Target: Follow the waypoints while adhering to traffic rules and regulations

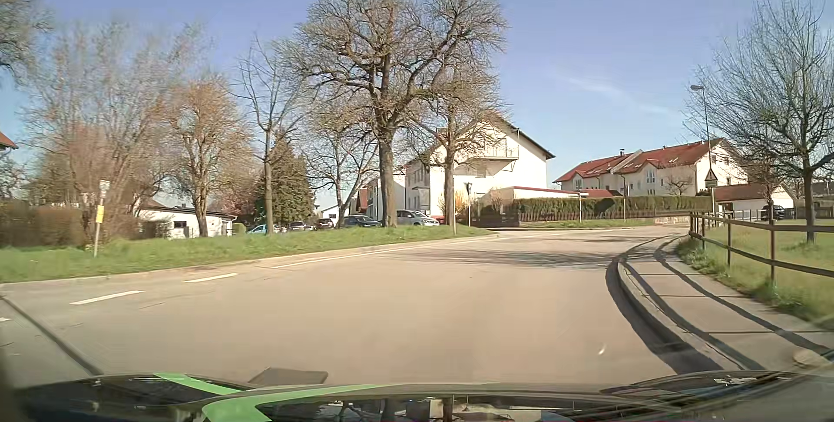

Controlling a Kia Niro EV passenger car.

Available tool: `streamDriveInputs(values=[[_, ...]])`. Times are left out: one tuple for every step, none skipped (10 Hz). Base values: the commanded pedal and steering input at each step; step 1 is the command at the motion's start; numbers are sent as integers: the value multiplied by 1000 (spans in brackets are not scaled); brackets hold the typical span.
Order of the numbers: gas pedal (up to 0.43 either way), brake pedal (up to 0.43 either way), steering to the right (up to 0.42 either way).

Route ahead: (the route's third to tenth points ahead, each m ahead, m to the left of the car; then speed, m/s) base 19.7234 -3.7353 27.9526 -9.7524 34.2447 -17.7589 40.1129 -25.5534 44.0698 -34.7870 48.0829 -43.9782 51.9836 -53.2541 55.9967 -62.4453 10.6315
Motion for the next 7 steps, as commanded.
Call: streamDriveInputs(values=[[98,0,108],[98,0,112],[98,0,112],[98,0,112],[110,0,113],[130,0,114],[130,0,116]])
